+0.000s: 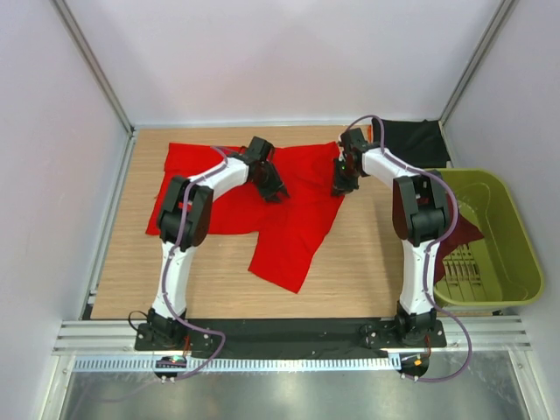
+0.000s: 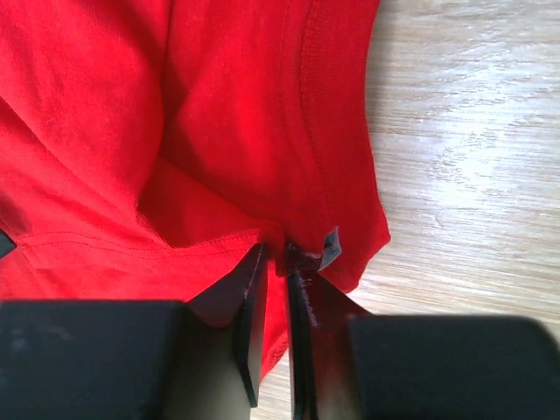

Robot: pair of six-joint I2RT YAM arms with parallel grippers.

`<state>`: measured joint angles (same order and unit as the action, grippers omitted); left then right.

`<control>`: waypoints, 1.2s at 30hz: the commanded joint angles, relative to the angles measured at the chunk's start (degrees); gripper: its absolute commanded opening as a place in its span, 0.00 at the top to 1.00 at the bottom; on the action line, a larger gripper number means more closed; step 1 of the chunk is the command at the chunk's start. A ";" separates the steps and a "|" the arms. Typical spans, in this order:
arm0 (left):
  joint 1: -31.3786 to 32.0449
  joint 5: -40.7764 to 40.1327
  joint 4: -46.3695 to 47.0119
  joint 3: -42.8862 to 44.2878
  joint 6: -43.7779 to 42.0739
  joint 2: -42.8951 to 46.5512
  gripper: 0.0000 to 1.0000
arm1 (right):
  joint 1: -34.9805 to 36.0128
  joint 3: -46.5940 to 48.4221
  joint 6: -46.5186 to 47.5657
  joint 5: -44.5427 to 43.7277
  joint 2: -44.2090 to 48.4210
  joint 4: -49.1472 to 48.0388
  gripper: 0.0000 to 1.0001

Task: Fold and stack the t-shirts
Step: Fold the tshirt

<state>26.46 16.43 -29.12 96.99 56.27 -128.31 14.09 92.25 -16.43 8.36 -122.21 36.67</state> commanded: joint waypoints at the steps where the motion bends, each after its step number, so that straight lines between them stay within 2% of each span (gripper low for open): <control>1: 0.35 -6.14 -9.70 4.34 -3.09 -0.54 0.62 | 0.06 0.04 0.08 0.69 0.22 -1.86 0.82; 4: 0.44 -7.55 -12.61 6.45 -4.33 -0.80 0.61 | 0.06 -0.49 -0.01 0.87 0.57 -1.77 0.90; 8: 0.44 -6.85 -11.40 7.16 -4.59 0.25 0.60 | 0.06 -1.45 0.08 1.22 1.54 -2.21 0.96; 12: 0.79 -4.48 -6.13 5.49 -3.11 1.92 0.60 | 0.06 -1.90 -0.01 1.31 1.89 -2.21 0.98; 17: 1.49 -1.05 -0.59 1.98 0.33 2.54 0.66 | 0.15 -1.90 -0.36 1.57 1.89 -2.30 0.98; 27: 2.11 -0.87 -0.49 1.80 1.56 0.78 0.67 | 0.06 -1.28 -0.10 1.66 1.72 -1.95 0.98; 36: 2.11 -1.84 -2.78 2.06 0.95 0.26 0.75 | 0.06 -1.46 0.16 1.57 1.54 -1.86 0.98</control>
<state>28.18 14.26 -31.59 98.87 57.04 -128.84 14.02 91.05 -16.62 9.41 -122.10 34.72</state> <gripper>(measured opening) 0.257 0.050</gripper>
